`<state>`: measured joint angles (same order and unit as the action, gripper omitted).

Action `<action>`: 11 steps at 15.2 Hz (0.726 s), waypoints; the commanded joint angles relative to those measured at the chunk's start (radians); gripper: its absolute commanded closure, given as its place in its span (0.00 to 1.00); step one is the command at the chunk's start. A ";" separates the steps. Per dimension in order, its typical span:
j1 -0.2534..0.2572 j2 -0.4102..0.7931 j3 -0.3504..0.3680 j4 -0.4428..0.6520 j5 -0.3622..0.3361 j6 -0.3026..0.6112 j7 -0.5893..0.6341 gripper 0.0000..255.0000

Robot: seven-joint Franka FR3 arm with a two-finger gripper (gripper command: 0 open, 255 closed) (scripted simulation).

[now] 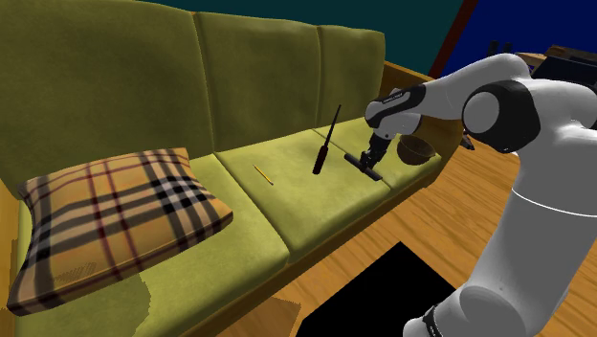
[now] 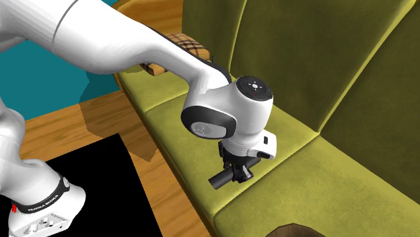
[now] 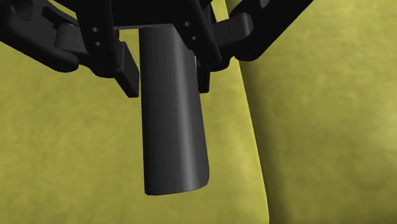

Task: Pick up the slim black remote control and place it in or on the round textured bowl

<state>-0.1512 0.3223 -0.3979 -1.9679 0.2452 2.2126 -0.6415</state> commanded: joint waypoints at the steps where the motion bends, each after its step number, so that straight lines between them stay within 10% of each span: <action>1: 0.001 0.001 0.001 -0.001 0.000 -0.001 0.000 1.00; 11: 0.008 -0.044 -0.010 0.024 -0.028 -0.066 0.021 1.00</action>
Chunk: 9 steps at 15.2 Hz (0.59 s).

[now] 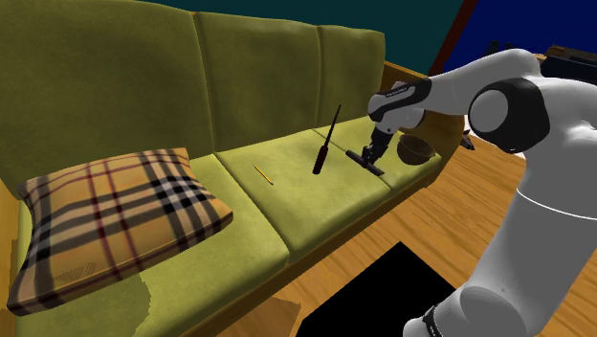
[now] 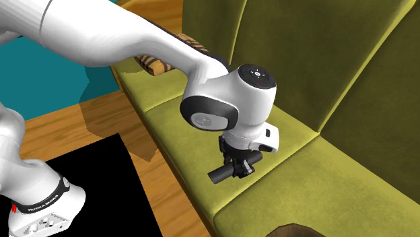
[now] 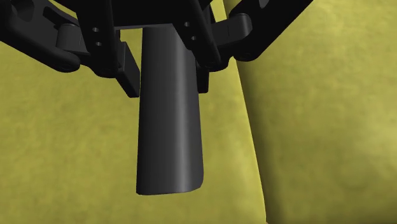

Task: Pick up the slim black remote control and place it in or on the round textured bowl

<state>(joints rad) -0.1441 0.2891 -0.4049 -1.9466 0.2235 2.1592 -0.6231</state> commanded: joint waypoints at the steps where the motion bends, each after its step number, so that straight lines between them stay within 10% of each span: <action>1: 0.002 -0.017 -0.004 0.008 -0.010 -0.023 0.007 1.00; 9: 0.008 -0.067 -0.013 0.056 -0.041 -0.115 0.032 1.00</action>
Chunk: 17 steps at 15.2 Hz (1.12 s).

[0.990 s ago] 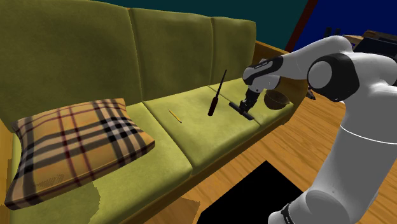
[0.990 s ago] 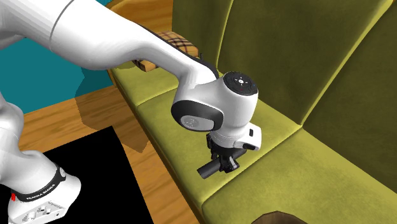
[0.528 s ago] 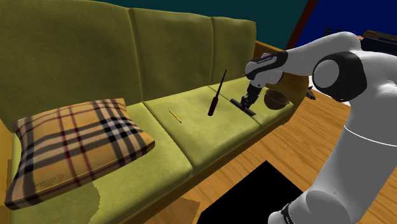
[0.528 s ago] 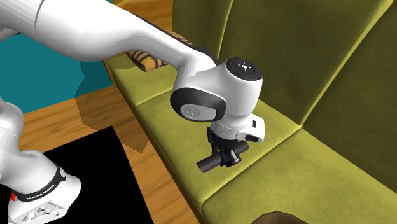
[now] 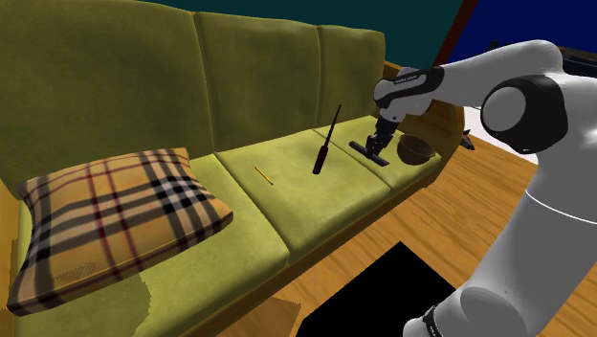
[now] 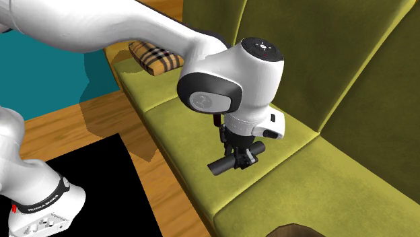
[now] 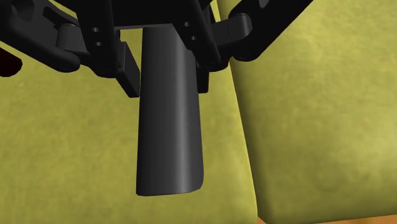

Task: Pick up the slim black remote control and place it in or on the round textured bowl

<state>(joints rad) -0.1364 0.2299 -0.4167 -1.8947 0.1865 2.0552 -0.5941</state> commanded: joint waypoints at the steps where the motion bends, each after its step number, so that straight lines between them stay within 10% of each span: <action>1: 0.001 -0.013 -0.002 0.011 -0.008 -0.023 0.005 1.00; 17: 0.004 -0.071 -0.011 0.158 -0.044 -0.220 0.040 1.00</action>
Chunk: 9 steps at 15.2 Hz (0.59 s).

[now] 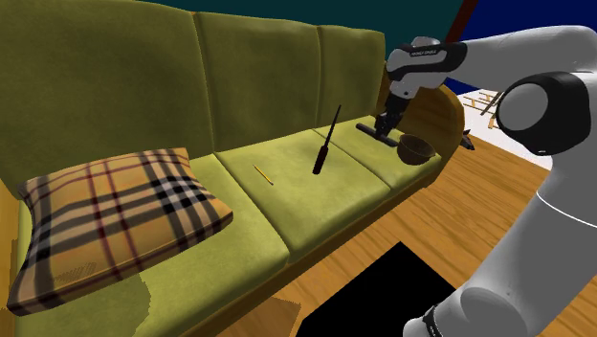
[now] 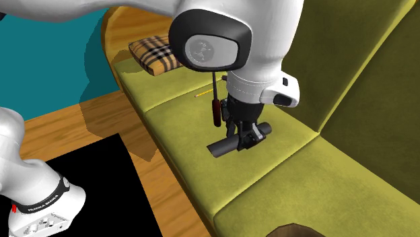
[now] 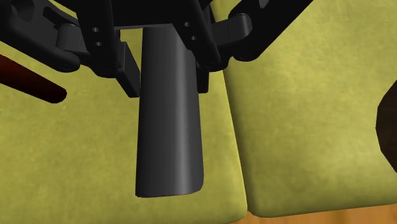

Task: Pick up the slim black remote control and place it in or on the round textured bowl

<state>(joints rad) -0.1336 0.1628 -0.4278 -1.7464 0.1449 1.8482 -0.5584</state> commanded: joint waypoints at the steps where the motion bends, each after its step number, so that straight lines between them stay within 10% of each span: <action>1: 0.001 -0.005 0.000 0.020 -0.003 -0.024 0.006 1.00; 9: -0.141 0.153 -0.058 0.208 0.067 -0.090 -0.189 1.00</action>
<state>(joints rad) -0.2563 0.2946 -0.4803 -1.5643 0.2024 1.7674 -0.7234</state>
